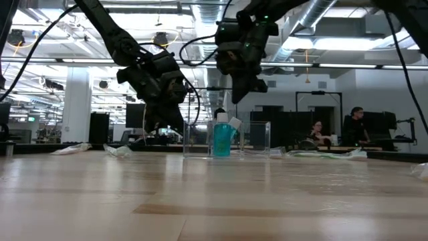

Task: Pick & Place toothbrushing station
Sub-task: Adjust the blue mouthwash in the transparent organizer

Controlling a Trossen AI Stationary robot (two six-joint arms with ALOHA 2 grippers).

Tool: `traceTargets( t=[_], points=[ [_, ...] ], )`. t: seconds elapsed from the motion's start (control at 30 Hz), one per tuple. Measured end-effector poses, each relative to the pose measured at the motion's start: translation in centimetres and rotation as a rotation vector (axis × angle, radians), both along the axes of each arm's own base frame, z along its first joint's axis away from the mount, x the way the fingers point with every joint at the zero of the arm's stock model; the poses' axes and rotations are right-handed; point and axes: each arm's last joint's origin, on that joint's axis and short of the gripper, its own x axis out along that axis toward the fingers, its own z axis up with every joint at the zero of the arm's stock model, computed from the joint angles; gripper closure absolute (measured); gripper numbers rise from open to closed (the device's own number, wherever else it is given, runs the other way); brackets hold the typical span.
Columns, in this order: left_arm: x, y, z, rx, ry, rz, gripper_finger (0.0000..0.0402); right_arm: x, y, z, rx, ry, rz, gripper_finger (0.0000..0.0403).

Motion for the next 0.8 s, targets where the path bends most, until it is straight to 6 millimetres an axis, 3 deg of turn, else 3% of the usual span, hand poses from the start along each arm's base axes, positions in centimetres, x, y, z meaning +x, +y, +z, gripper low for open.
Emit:
traceTargets(
  t=[0.33, 0.8],
  points=[
    [0.1, 0.0, 0.1, 0.006, -0.008, -0.001, 0.0401, -2.3, 1.0, -0.9, 0.04, -0.074, -0.083, 0.0403],
    [0.1, 0.1, 0.1, 0.006, -0.013, 0.003, 0.0401, -1.8, 1.1, -1.4, 0.047, -0.097, -0.066, 0.0403]
  ],
)
